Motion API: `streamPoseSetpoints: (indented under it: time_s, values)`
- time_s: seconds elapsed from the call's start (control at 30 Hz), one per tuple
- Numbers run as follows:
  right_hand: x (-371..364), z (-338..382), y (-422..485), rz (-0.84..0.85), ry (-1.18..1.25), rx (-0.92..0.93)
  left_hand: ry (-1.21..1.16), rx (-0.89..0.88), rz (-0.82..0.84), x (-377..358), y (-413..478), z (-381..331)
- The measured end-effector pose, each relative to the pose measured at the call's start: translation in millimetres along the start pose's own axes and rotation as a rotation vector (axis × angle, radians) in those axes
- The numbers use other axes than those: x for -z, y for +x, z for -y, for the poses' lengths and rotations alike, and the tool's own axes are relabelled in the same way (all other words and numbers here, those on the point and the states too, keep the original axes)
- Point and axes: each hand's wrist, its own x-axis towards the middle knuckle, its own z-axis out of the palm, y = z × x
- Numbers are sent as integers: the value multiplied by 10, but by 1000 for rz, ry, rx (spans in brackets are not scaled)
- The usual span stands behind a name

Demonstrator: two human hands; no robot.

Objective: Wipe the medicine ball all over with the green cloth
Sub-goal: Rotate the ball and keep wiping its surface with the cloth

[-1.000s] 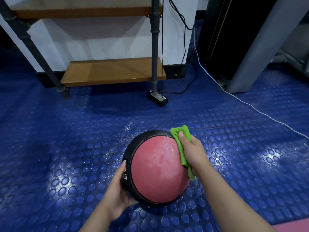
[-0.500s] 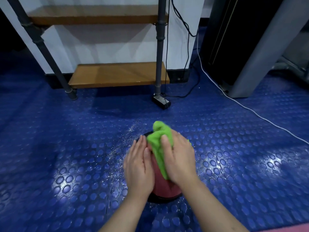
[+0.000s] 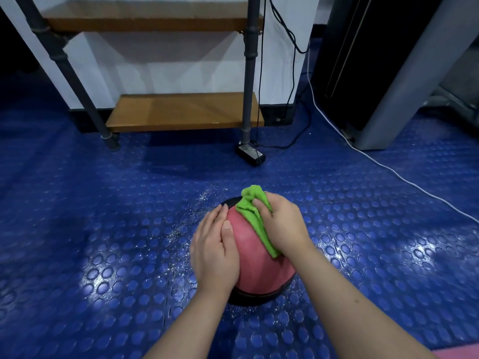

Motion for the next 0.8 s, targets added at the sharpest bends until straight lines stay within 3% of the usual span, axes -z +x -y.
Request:
streamPoseSetpoints:
  time_s: [0.23,0.33,0.63,0.8]
  values:
    - [-322,-121,-567,-169,-38,275,20,29,26,-24,137,-58]
    - [-266,-216,-558,-153,-49,348,10,-12,28,-15,141,-39]
    - [-15,-34,-127,-126,30,10,30,-9,30,-53,169,-66]
    - [-222,-36,-402,-184,-1,171,4,18,41,-7,220,-12]
